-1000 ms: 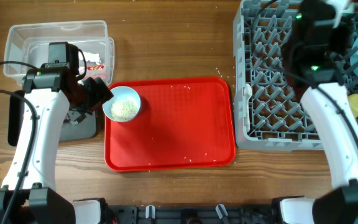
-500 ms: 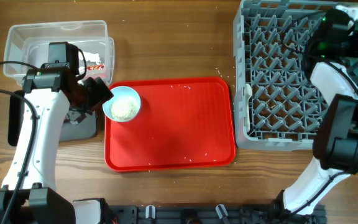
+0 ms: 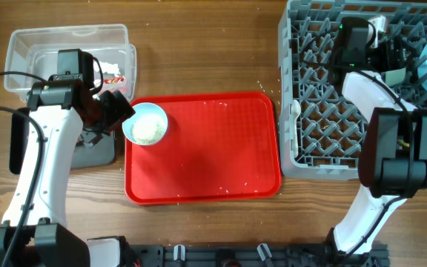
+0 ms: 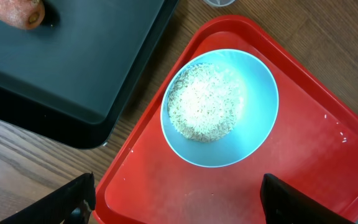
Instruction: Sort waste into correct bins and load items into the dishwasher rack
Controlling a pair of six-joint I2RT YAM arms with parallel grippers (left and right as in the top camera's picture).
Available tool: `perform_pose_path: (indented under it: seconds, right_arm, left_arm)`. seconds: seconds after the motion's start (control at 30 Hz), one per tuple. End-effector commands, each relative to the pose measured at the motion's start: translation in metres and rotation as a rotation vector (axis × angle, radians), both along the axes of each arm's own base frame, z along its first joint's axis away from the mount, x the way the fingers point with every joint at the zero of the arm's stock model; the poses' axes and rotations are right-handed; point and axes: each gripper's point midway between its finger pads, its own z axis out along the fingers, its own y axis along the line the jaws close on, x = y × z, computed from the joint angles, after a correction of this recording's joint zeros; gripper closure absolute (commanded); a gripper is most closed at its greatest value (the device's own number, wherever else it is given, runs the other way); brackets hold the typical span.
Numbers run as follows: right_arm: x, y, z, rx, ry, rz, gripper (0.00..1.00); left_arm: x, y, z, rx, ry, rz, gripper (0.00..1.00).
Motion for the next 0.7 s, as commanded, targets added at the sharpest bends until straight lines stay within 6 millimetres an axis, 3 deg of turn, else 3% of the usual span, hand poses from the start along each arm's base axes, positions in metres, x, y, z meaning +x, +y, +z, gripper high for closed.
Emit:
perform_pose_path:
  seconds: [0.0, 0.13, 0.3, 0.43, 0.53, 0.6, 0.67]
  right_arm:
    - [0.007, 0.026, -0.001, 0.121, -0.05, 0.093, 0.13]
    - [-0.001, 0.05, 0.009, 0.315, -0.091, 0.177, 0.13]
    - [-0.025, 0.09, 0.043, 0.556, -0.072, 0.358, 0.13]
    - [-0.071, 0.175, 0.059, 1.03, -0.016, 0.601, 0.13]
    - [-0.101, 0.234, 0.077, 1.323, 0.021, 0.759, 0.16]
    - [-0.119, 0.257, 0.076, 1.43, 0.089, 0.798, 0.17]
    - [-0.132, 0.264, 0.068, 1.445, 0.155, 0.778, 0.17]
  left_arm:
    - [0.001, 0.002, -0.001, 0.005, 0.001, 0.007, 0.15]
    - [0.001, 0.002, -0.001, 0.005, 0.001, 0.007, 0.15]
    - [0.005, 0.002, 0.0, 0.006, -0.017, 0.007, 0.15]
    - [0.007, -0.003, 0.0, -0.005, -0.023, -0.008, 0.15]
    - [0.012, -0.023, 0.001, -0.004, -0.045, -0.072, 0.16]
    - [0.018, -0.043, -0.004, -0.001, -0.052, -0.134, 0.16]
    - [0.018, -0.062, -0.016, 0.032, -0.022, -0.203, 0.16]
